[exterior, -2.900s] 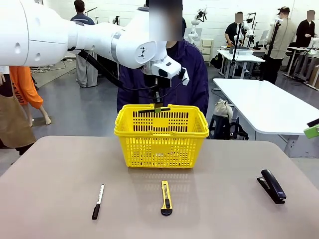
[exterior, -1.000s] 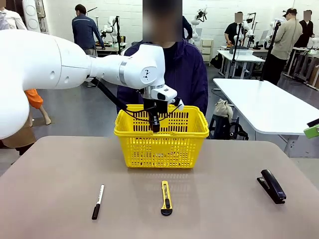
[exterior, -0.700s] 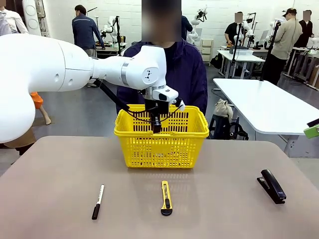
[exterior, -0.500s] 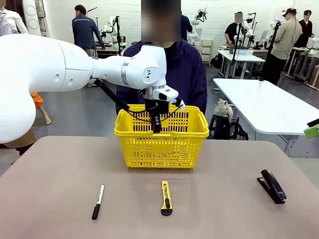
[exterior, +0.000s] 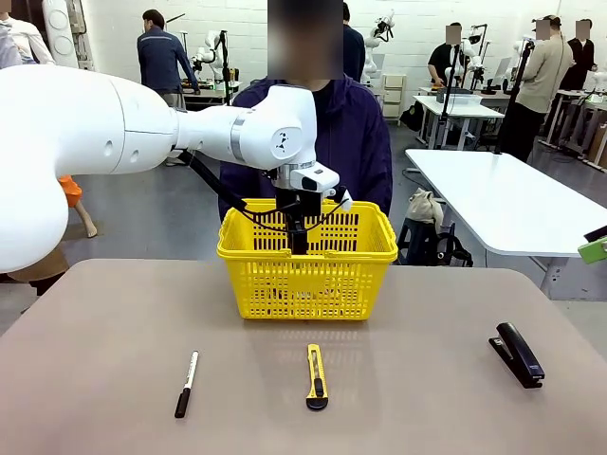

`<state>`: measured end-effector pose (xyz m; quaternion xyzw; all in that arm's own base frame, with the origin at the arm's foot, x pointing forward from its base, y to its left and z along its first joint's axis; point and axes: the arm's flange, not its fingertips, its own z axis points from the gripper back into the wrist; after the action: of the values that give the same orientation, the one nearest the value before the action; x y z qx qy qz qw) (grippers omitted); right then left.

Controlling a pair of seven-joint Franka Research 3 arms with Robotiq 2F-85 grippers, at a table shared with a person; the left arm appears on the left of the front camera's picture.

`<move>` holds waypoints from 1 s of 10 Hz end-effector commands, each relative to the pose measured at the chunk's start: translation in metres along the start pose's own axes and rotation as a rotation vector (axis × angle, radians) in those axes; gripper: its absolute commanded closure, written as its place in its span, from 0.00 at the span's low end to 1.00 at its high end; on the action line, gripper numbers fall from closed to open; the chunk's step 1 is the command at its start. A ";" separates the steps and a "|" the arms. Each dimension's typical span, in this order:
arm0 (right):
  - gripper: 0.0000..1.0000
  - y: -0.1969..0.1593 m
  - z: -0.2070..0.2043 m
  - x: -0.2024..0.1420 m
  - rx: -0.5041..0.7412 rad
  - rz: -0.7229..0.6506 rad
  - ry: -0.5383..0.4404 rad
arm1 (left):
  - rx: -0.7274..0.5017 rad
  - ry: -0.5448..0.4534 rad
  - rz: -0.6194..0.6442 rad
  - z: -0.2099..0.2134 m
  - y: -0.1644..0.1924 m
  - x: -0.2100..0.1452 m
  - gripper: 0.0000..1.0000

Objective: Place the items the person wants into the basket.
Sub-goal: Pick up the item the person points to and place it in the Market Basket.

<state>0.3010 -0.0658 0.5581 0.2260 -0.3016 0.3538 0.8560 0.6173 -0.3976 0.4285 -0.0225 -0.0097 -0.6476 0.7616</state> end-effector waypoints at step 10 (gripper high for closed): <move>0.00 -0.002 0.000 -0.001 0.007 -0.005 0.002 | 0.297 -0.062 0.083 0.140 -0.103 -0.097 0.00</move>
<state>0.3012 -0.0659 0.5577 0.2263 -0.3012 0.3536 0.8562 0.5552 -0.3539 0.5725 0.0469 -0.0981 -0.6251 0.7729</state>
